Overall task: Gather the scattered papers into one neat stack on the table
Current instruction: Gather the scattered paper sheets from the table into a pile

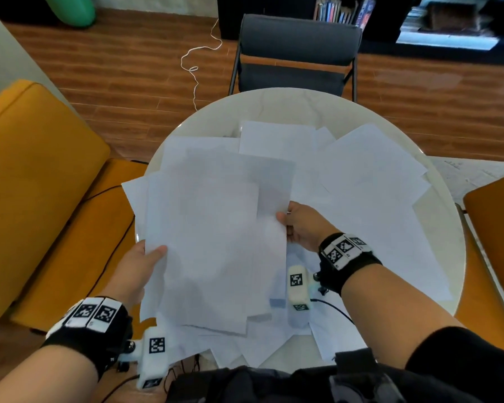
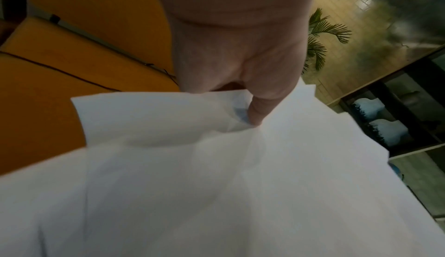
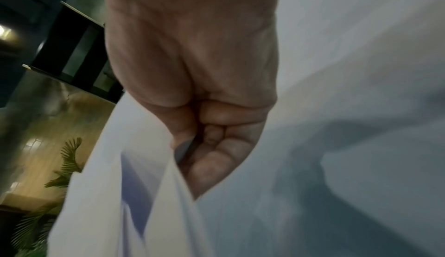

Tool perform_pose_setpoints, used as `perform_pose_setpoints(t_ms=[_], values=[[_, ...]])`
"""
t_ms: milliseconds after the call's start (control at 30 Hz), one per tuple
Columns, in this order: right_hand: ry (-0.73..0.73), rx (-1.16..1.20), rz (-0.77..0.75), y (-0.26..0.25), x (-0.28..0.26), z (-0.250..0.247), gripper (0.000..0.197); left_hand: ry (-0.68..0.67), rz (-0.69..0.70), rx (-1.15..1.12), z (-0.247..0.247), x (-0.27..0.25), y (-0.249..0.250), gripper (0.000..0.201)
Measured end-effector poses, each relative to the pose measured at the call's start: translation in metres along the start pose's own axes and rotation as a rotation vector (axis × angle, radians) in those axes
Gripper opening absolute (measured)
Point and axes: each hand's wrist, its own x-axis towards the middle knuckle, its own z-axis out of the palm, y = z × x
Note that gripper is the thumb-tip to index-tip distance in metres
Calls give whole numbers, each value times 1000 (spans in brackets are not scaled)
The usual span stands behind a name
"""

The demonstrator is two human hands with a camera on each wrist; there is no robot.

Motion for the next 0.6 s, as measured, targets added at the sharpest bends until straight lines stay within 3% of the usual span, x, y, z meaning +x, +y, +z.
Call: perform_pose_setpoints(t_ms=[100, 267, 333, 467, 600], values=[[-27, -3, -8, -6, -14, 14, 22, -65, -41, 3, 11, -4, 6, 28], [145, 18, 80, -6, -27, 34, 46, -83, -48, 43, 19, -6, 6, 25], [137, -117, 54, 2, -32, 40, 50, -147, -65, -1, 22, -12, 8, 29], [210, -377, -68, 19, -41, 46, 38, -249, -142, -115, 29, -21, 2, 42], [231, -442, 1, 24, -50, 34, 47, -238, -160, -108, 33, -14, -12, 21]])
